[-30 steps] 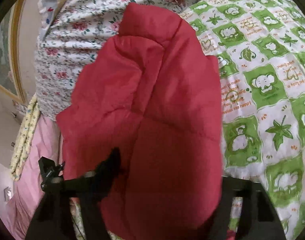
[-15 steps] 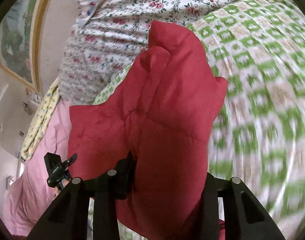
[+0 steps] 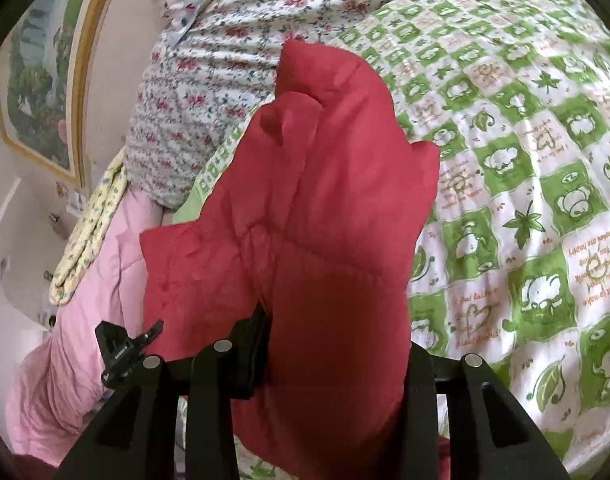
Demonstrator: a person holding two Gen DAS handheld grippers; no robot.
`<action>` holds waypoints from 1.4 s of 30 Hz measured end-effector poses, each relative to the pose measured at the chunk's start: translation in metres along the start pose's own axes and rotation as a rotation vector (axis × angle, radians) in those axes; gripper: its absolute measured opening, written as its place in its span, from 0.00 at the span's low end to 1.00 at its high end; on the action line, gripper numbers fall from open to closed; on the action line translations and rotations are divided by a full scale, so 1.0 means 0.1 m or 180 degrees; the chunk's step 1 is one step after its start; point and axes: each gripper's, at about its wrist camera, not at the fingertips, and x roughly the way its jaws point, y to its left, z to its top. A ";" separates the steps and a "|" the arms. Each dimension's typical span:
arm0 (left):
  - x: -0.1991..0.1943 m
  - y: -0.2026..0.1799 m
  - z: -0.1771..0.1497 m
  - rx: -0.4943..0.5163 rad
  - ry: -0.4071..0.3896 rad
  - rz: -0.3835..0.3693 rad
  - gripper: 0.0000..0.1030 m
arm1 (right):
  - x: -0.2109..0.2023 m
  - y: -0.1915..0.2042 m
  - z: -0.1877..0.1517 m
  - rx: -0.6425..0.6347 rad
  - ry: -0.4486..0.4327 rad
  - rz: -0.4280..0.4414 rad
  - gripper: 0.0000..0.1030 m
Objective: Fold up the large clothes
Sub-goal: 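Grasp the folded coat edge with both grippers and lift it, then lower the coat flat and open both grippers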
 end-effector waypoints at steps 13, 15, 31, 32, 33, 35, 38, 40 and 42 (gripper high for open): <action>0.26 0.16 -0.10 0.0009 -0.0019 0.0467 0.66 | 0.17 -0.16 0.00 0.0043 -0.0010 -0.0193 0.56; 0.25 0.12 -0.11 0.0016 -0.0058 0.0623 0.73 | 0.17 -0.17 -0.01 0.0064 -0.0025 -0.0188 0.58; -0.35 -0.15 -0.31 0.0041 -0.0590 0.1185 0.84 | 0.10 -0.17 -0.07 0.0027 -0.0225 -0.0489 0.79; -0.40 -0.15 -0.32 0.0044 -0.0600 0.1181 0.84 | 0.09 -0.16 -0.07 -0.0001 -0.0246 -0.0528 0.79; -0.42 -0.17 -0.31 0.0045 -0.0606 0.1183 0.84 | 0.08 -0.13 -0.08 -0.0030 -0.0269 -0.0572 0.80; -0.45 -0.20 -0.32 0.0067 -0.0605 0.1168 0.84 | 0.06 -0.10 -0.10 -0.0068 -0.0312 -0.0631 0.80; -0.48 -0.30 -0.34 0.0157 -0.0584 0.1178 0.84 | 0.03 -0.07 -0.12 -0.0092 -0.0372 -0.0705 0.82; -0.49 -0.38 -0.37 0.0223 -0.0579 0.1176 0.84 | 0.02 -0.06 -0.12 -0.0119 -0.0386 -0.0759 0.83; -0.50 -0.46 -0.39 0.0294 -0.0576 0.1135 0.84 | 0.01 -0.03 -0.14 -0.0161 -0.0419 -0.0832 0.83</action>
